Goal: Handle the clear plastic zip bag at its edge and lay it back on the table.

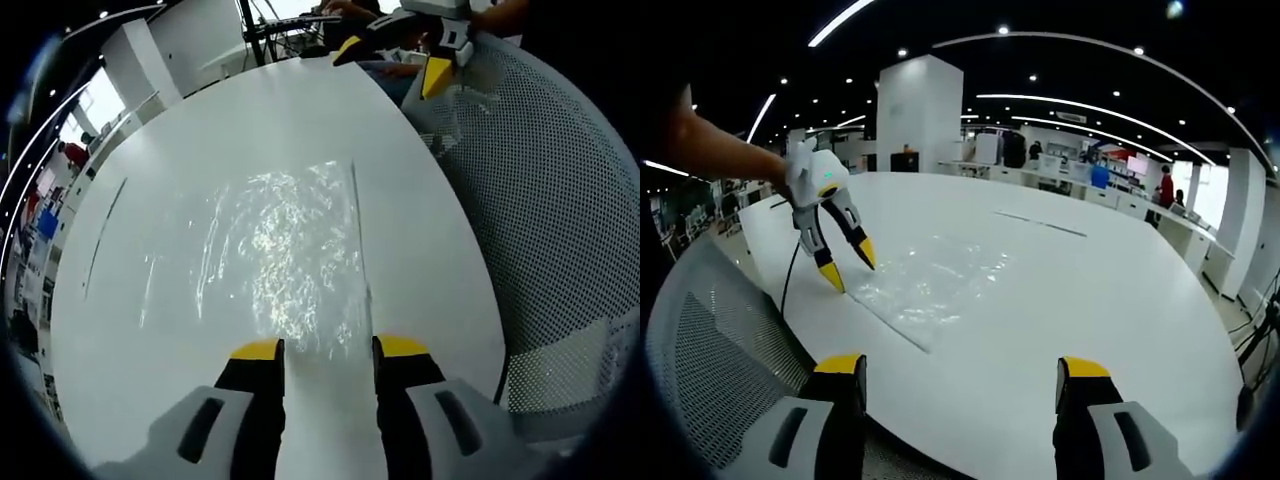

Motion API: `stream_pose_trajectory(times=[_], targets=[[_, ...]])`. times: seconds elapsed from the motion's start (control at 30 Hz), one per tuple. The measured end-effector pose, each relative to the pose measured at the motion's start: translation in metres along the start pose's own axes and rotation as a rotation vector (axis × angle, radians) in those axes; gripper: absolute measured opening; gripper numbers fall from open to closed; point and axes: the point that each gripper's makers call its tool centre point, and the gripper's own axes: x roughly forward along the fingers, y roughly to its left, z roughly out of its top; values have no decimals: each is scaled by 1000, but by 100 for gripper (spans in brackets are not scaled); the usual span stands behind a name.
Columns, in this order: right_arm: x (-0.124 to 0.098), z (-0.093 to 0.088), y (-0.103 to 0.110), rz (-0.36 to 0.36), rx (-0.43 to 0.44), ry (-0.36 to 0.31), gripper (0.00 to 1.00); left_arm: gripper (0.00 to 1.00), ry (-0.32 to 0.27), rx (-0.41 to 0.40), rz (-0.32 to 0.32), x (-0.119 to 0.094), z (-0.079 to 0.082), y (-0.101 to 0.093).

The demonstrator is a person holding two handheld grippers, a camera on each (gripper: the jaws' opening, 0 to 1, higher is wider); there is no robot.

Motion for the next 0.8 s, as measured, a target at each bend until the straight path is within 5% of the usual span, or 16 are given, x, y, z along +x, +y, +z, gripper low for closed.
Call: stream_pose_trajectory(times=[0.5, 0.8], targets=[[0, -3, 0, 9, 1, 12, 73, 10, 42, 3, -97, 8, 7, -12], [1, -6, 3, 26, -14, 27, 72, 5, 41, -78, -83, 9, 9, -12]])
